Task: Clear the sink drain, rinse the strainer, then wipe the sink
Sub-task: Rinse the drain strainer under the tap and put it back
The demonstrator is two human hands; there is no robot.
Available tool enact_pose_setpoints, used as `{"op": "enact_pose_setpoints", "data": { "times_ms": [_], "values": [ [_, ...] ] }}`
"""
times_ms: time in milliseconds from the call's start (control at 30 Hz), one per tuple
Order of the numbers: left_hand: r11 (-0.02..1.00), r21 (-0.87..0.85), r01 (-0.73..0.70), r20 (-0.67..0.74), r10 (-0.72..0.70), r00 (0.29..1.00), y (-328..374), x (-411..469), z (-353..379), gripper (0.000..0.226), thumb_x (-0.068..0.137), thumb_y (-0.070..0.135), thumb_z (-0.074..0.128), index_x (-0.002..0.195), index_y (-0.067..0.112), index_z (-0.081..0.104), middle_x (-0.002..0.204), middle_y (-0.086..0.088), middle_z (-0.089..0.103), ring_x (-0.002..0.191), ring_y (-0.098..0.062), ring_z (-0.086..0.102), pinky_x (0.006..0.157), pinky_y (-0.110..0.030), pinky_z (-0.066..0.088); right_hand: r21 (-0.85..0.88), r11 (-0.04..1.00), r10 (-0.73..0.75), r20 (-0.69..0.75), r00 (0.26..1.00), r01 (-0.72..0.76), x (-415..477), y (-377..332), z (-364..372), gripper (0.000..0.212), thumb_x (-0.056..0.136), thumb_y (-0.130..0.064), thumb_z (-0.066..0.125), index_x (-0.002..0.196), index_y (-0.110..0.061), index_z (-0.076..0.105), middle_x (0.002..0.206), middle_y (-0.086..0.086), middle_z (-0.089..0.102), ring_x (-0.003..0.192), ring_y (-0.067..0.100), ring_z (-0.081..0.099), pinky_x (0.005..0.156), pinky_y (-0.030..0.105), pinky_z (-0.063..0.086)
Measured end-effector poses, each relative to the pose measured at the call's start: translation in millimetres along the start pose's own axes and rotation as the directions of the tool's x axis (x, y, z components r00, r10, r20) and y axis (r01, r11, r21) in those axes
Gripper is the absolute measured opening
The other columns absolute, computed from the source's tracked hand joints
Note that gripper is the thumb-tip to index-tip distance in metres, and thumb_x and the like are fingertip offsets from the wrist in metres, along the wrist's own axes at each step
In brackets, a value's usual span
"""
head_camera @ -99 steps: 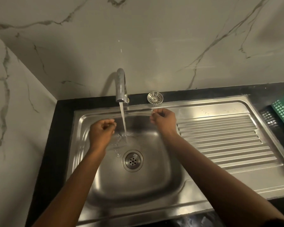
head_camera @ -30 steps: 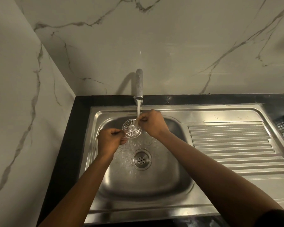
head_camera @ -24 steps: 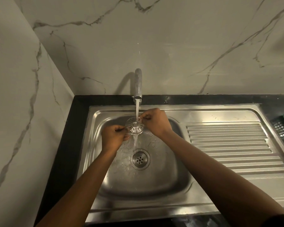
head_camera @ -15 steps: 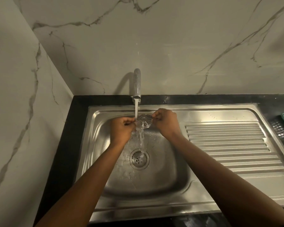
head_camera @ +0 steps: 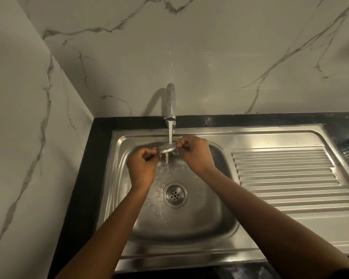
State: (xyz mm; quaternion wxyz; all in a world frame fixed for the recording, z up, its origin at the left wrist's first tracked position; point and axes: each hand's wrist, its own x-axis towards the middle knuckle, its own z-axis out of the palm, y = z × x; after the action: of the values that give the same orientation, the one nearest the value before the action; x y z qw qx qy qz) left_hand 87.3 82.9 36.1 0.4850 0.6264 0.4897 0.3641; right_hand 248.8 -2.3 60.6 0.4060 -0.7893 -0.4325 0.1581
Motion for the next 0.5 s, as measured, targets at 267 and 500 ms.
{"op": "enact_pose_setpoints", "data": {
  "times_ms": [267, 500],
  "values": [
    [1.0, -0.03, 0.001, -0.061, -0.003, 0.998, -8.5, -4.7, -7.5, 0.016, 0.08, -0.002, 0.085, 0.091, 0.007, 0.079, 0.09, -0.001, 0.081, 0.086, -0.015, 0.079, 0.086, -0.032, 0.063, 0.001, 0.995, -0.102, 0.016, 0.995, 0.102, 2.3, -3.0, 7.4, 0.019, 0.087, -0.001, 0.072, 0.084, -0.019, 0.072, 0.083, -0.008, 0.073, 0.077, 0.005, 0.07, 0.075, 0.02, 0.059],
    [0.998, -0.069, -0.011, -0.047, 0.008, 0.999, -5.0, -4.0, -3.2, 0.014, 0.082, -0.001, 0.084, 0.093, 0.006, 0.079, 0.093, -0.001, 0.081, 0.088, -0.012, 0.079, 0.086, -0.025, 0.062, 0.022, 0.996, -0.087, 0.016, 0.996, 0.086, 7.1, -3.9, 1.7, 0.024, 0.089, -0.004, 0.072, 0.088, -0.027, 0.07, 0.087, -0.009, 0.075, 0.081, 0.002, 0.071, 0.077, 0.012, 0.057]
  ]
}}
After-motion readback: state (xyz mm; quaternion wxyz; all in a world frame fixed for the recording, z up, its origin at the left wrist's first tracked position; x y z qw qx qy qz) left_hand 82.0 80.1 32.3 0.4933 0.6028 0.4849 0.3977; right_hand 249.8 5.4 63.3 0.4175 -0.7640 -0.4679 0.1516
